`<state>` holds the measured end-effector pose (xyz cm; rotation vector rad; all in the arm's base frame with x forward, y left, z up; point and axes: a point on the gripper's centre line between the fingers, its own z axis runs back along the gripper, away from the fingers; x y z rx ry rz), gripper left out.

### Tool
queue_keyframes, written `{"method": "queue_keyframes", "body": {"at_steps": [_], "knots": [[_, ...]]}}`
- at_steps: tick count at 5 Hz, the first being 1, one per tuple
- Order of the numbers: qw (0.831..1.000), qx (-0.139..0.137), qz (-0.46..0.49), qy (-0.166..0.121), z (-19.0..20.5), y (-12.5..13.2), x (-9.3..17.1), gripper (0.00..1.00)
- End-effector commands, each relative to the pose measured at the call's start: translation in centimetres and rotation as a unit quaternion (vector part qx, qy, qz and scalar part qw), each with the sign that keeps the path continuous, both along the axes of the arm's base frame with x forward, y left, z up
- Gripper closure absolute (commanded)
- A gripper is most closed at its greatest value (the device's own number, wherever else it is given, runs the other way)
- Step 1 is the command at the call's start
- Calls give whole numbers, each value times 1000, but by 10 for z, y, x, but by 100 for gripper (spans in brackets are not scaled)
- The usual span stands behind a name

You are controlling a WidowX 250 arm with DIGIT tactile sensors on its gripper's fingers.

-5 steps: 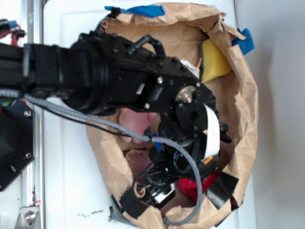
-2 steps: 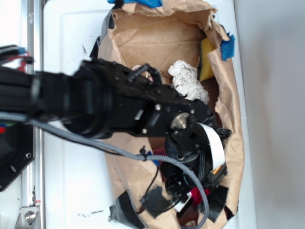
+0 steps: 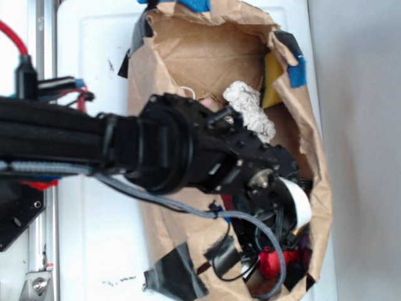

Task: Grab the red paper.

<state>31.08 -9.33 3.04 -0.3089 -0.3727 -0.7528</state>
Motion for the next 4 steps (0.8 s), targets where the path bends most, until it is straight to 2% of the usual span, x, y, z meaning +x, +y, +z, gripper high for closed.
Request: {"method": "queue_keyframes", "body": {"at_steps": [1,2,3,4], "knots": [[1000,-3,-12,-19,25,-1,-13,100],[999,-2,-9,-42,60,25,-26,100],[999,23,27,-1,87,49,-36,100],[991,49,85,96,111,71,-46,100]]}}
